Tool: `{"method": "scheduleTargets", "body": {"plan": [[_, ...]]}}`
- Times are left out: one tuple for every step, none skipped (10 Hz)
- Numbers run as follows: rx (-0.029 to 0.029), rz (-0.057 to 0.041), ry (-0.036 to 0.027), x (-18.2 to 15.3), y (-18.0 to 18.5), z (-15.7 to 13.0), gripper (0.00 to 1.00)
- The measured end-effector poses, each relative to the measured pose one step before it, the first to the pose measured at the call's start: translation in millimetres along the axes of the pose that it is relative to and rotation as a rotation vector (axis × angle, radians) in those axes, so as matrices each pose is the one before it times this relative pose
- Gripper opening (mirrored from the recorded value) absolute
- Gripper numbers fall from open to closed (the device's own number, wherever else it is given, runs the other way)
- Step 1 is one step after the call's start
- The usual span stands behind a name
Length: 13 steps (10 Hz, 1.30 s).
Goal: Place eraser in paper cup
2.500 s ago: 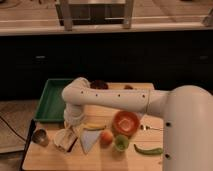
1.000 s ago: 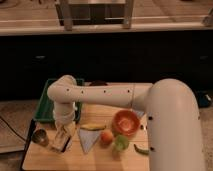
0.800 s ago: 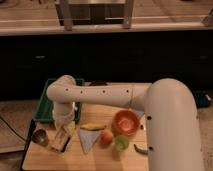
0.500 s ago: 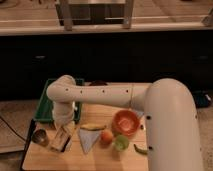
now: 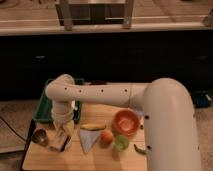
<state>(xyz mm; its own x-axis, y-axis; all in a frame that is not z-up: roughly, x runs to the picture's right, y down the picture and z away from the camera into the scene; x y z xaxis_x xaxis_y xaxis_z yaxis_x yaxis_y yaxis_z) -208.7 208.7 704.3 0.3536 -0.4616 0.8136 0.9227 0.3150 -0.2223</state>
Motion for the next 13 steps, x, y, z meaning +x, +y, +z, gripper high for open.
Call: {"method": "scheduleTargets", "body": {"plan": [[-0.00230,-0.00194,0.00004,0.49,-0.66,-0.61,0.03],[-0.00007,-0.00261,-0.00545,-0.61,-1.48,0.83,0.11],[0.00135,-0.00050,-0.00417,0.28,-0.36,0.08,0.20],[0.00118,0.00246,-0.00309,0.84,0.44,-0.36,0.29],[0.00006,0.00155,-0.00269,0.59,0.16,0.23,0.42],[-0.00042,-0.00022,-0.00220,-0.28,-0.17,0.22,0.50],[0.00047,0.00148,-0.00192,0.33,0.52,0.01,0.59],[0.00008,0.00141,-0.00231,0.44,0.84,0.30,0.71],[0.00043,0.00000,-0.00144,0.00,-0.05,0.28,0.77],[0.00038,0.00091,-0.00154,0.43,0.32,0.00,0.80],[-0.00054,0.00054,-0.00151,0.66,0.20,0.64,0.80],[-0.00140,-0.00086,-0.00241,-0.03,-0.11,0.45,0.80],[-0.00153,-0.00049,-0.00186,0.45,0.19,0.21,0.80]]}}
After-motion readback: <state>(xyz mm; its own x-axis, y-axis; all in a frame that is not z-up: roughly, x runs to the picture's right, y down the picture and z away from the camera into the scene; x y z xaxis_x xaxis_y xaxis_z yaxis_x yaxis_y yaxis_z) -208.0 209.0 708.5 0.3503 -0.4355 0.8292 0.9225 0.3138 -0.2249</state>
